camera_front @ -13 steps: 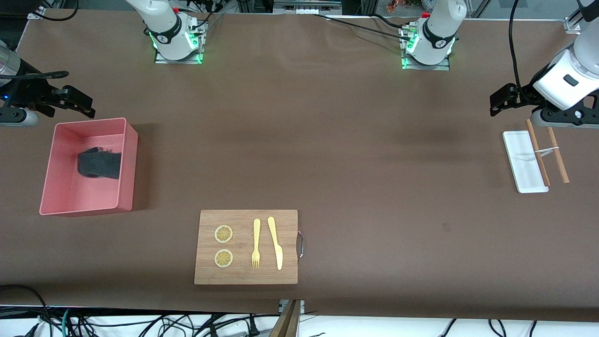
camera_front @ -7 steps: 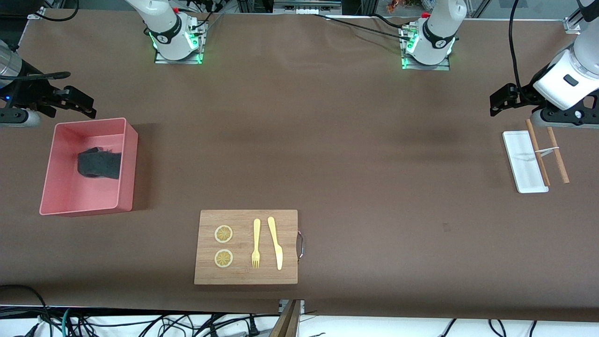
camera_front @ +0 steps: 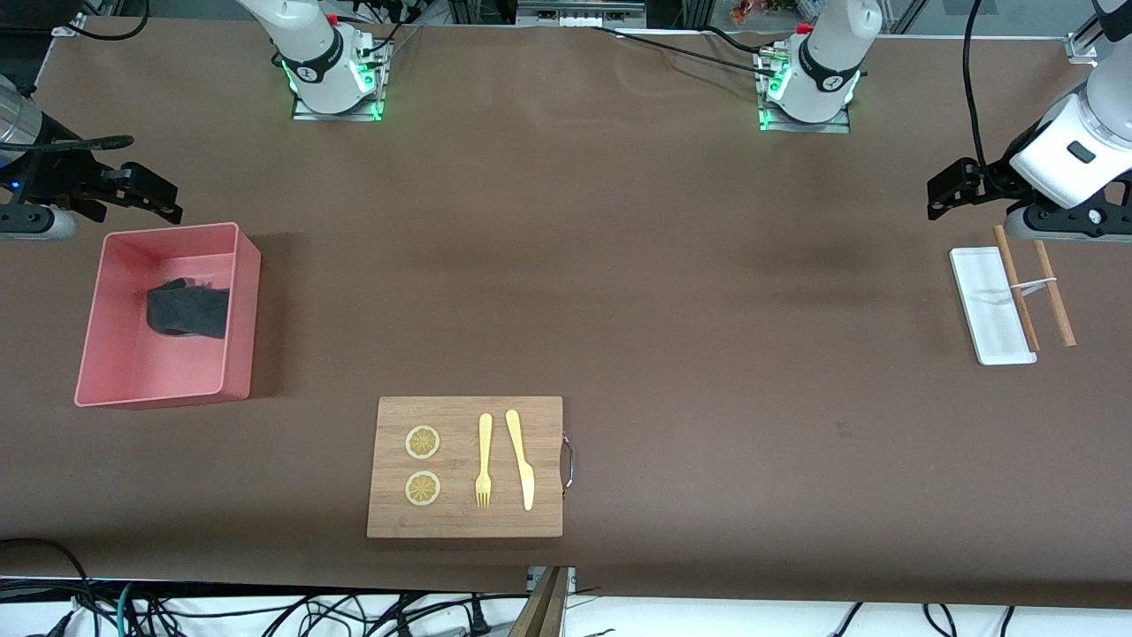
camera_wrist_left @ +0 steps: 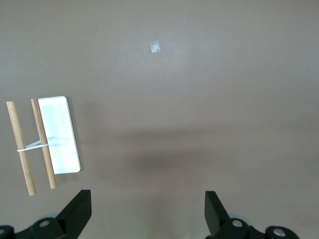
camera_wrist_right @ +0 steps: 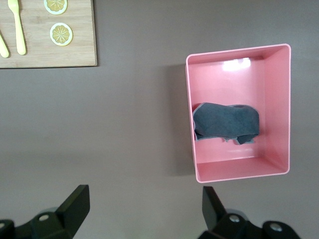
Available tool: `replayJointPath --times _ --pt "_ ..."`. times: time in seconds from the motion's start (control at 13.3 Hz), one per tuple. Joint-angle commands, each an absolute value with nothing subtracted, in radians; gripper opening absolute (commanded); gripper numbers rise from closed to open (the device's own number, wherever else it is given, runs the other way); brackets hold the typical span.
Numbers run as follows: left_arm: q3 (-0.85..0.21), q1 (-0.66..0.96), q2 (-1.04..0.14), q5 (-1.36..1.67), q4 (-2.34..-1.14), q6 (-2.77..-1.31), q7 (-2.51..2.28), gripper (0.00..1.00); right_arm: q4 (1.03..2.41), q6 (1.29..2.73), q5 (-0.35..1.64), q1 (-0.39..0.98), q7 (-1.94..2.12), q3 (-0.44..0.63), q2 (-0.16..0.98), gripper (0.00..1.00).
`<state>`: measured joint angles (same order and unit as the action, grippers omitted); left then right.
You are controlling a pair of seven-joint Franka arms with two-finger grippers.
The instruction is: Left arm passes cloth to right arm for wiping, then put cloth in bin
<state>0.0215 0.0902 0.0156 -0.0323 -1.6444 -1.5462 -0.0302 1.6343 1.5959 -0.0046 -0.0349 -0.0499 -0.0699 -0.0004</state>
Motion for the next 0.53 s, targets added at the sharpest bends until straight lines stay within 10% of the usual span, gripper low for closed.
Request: replayJointPath --times 0.0,0.45 --pt "0.022 0.091 0.034 -0.037 -1.655 -1.539 -0.006 1.00 1.614 1.572 -0.008 -0.034 -0.069 -0.075 0.002 1.00" --pt "0.025 0.089 0.035 -0.048 -1.657 -1.532 -0.005 1.00 1.615 1.572 -0.008 -0.034 -0.071 -0.075 0.000 1.00"
